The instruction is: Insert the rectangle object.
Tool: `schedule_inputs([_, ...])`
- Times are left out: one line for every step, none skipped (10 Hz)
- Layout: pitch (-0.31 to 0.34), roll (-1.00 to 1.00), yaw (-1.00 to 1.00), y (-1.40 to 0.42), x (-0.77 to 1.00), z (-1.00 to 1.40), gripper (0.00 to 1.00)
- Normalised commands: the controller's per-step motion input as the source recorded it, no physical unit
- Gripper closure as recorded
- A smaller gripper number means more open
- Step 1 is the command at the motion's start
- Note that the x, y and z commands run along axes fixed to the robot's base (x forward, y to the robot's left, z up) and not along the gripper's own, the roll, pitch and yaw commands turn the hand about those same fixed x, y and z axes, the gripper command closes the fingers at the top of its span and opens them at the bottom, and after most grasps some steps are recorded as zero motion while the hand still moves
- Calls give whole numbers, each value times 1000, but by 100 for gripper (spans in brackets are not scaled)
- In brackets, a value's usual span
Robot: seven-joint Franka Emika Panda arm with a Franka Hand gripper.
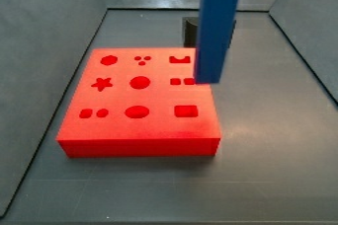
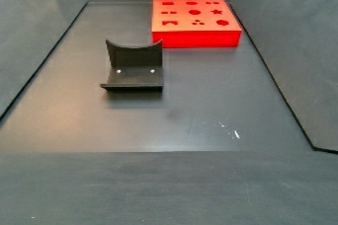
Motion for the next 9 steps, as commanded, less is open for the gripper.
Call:
schedule_inputs([0,114,0,-251,137,-20,100])
schedule_inputs([0,63,0,-66,34,-54,100])
schedule_inputs([0,140,14,0,11,-211,100])
schedule_inputs([-29,201,74,49,0,-294,100])
schedule_inputs([-20,161,60,0,6,-254,100])
schedule_inputs([-14,77,0,0,0,-194,100])
schedule_inputs([-23,31,0,0,0,-166,100])
schedule_inputs([-20,4,0,0,0,-109,100])
schedule_inputs([-17,0,0,-23,0,-80,100])
